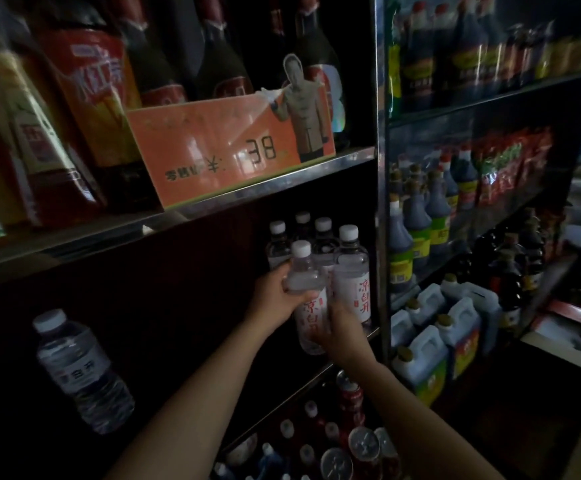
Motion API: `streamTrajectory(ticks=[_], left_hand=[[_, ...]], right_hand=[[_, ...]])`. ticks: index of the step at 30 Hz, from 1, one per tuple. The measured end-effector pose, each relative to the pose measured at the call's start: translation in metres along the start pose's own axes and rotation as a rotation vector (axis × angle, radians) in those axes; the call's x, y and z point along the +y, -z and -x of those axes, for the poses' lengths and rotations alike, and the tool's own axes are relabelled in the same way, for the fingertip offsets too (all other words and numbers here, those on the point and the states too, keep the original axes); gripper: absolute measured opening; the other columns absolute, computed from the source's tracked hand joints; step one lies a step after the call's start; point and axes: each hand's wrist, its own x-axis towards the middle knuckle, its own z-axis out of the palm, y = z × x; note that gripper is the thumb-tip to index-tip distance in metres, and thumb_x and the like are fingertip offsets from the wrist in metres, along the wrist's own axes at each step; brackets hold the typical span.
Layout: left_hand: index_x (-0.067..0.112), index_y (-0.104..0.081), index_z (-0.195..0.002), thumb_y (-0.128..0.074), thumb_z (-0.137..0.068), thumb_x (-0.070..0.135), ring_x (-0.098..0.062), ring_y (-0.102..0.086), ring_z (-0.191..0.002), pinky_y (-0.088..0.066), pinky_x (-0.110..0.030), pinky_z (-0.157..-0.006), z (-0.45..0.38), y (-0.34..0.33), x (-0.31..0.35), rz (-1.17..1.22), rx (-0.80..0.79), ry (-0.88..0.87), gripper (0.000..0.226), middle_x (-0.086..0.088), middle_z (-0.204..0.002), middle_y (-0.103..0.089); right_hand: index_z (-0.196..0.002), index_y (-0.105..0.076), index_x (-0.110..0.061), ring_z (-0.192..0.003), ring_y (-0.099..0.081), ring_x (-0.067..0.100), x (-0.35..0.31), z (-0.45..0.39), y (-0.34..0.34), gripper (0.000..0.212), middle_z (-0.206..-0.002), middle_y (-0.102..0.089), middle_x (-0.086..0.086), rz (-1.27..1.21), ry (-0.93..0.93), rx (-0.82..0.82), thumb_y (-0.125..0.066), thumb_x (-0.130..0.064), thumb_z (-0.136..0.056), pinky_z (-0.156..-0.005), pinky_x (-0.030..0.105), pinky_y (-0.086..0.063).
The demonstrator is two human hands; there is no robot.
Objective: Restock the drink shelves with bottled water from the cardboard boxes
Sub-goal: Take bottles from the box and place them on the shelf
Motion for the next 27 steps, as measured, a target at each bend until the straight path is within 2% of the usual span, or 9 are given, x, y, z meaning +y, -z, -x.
streamTrajectory(ticks=[3,5,7,11,16,19,22,25,27], left_hand=[[0.033,-0.06,-0.098,-0.084,-0.066,0.007,-0.007,-0.066,-0.084,-0.055,-0.027,-0.08,-0.014,0.006,-0.007,-0.044,0.031,0.003,0.047,0.009,-0.091,-0.069],[0.023,-0.063,-0.106,-0.084,-0.065,0.007,-0.006,-0.064,-0.085,-0.051,-0.015,-0.078,-0.022,0.006,-0.007,-0.092,0.036,-0.011,0.048,0.004,-0.097,-0.069],[0.015,-0.065,-0.111,-0.085,-0.064,0.01,-0.005,-0.061,-0.087,-0.043,-0.004,-0.07,-0.032,0.006,-0.007,-0.161,0.05,-0.04,0.051,0.008,-0.098,-0.066],[0.015,-0.067,-0.11,-0.088,-0.061,0.019,-0.005,-0.057,-0.087,-0.038,-0.012,-0.069,-0.042,0.004,-0.007,-0.267,0.117,-0.04,0.053,0.012,-0.093,-0.059],[0.023,-0.067,-0.113,-0.088,-0.058,0.026,-0.014,-0.064,-0.093,-0.05,-0.026,-0.08,-0.04,-0.005,-0.005,-0.276,0.203,-0.02,0.058,0.003,-0.103,-0.071],[0.023,-0.066,-0.114,-0.086,-0.063,0.024,-0.016,-0.065,-0.097,-0.05,-0.025,-0.082,-0.036,-0.008,-0.002,-0.276,0.168,0.035,0.055,0.001,-0.105,-0.071],[0.023,-0.054,-0.131,-0.084,-0.067,0.024,-0.018,-0.061,-0.109,-0.048,-0.025,-0.09,-0.027,-0.003,0.005,-0.268,0.103,0.128,0.07,0.0,-0.119,-0.066],[0.014,-0.042,-0.141,-0.078,-0.076,0.022,-0.019,-0.059,-0.111,-0.041,-0.015,-0.079,-0.006,0.013,0.01,-0.245,0.062,0.253,0.074,-0.008,-0.124,-0.061],[0.01,-0.042,-0.14,-0.075,-0.08,0.027,-0.021,-0.058,-0.11,-0.04,-0.018,-0.079,0.013,0.027,0.01,-0.221,0.036,0.349,0.071,-0.011,-0.126,-0.059]], right_hand=[[-0.135,-0.039,-0.008,-0.101,-0.064,0.03,-0.002,-0.013,-0.009,0.064,-0.11,-0.067,0.011,0.133,0.01,0.009,-0.071,-0.025,-0.083,-0.083,0.039,-0.052],[-0.129,-0.043,-0.008,-0.097,-0.065,0.03,-0.004,-0.021,-0.014,0.052,-0.108,-0.067,0.012,0.213,0.001,0.037,-0.066,-0.025,-0.086,-0.081,0.04,-0.052],[-0.126,-0.043,-0.008,-0.097,-0.064,0.029,-0.006,-0.028,-0.02,0.047,-0.11,-0.065,0.011,0.251,-0.01,0.067,-0.064,-0.025,-0.088,-0.077,0.038,-0.053],[-0.117,-0.046,-0.006,-0.093,-0.067,0.029,-0.007,-0.037,-0.026,0.033,-0.104,-0.067,0.012,0.294,-0.038,0.11,-0.061,-0.019,-0.09,-0.074,0.041,-0.055],[-0.116,-0.051,-0.003,-0.097,-0.067,0.031,-0.008,-0.043,-0.026,0.025,-0.106,-0.067,0.014,0.371,-0.055,0.109,-0.053,-0.01,-0.093,-0.076,0.039,-0.054],[-0.117,-0.052,-0.001,-0.101,-0.066,0.03,-0.015,-0.042,-0.024,0.024,-0.11,-0.066,0.014,0.41,-0.075,0.096,-0.05,-0.007,-0.094,-0.076,0.036,-0.052],[-0.118,-0.051,-0.001,-0.099,-0.067,0.029,-0.019,-0.034,-0.023,0.024,-0.108,-0.067,0.013,0.406,-0.084,0.081,-0.049,-0.006,-0.094,-0.073,0.033,-0.05],[-0.118,-0.053,-0.002,-0.104,-0.064,0.03,-0.025,-0.025,-0.017,0.028,-0.113,-0.066,0.014,0.358,-0.139,0.031,-0.054,-0.01,-0.092,-0.08,0.035,-0.051],[-0.122,-0.047,0.0,-0.109,-0.061,0.033,-0.034,-0.015,-0.011,0.04,-0.119,-0.062,0.016,0.246,-0.185,-0.005,-0.061,-0.018,-0.09,-0.085,0.035,-0.049]])
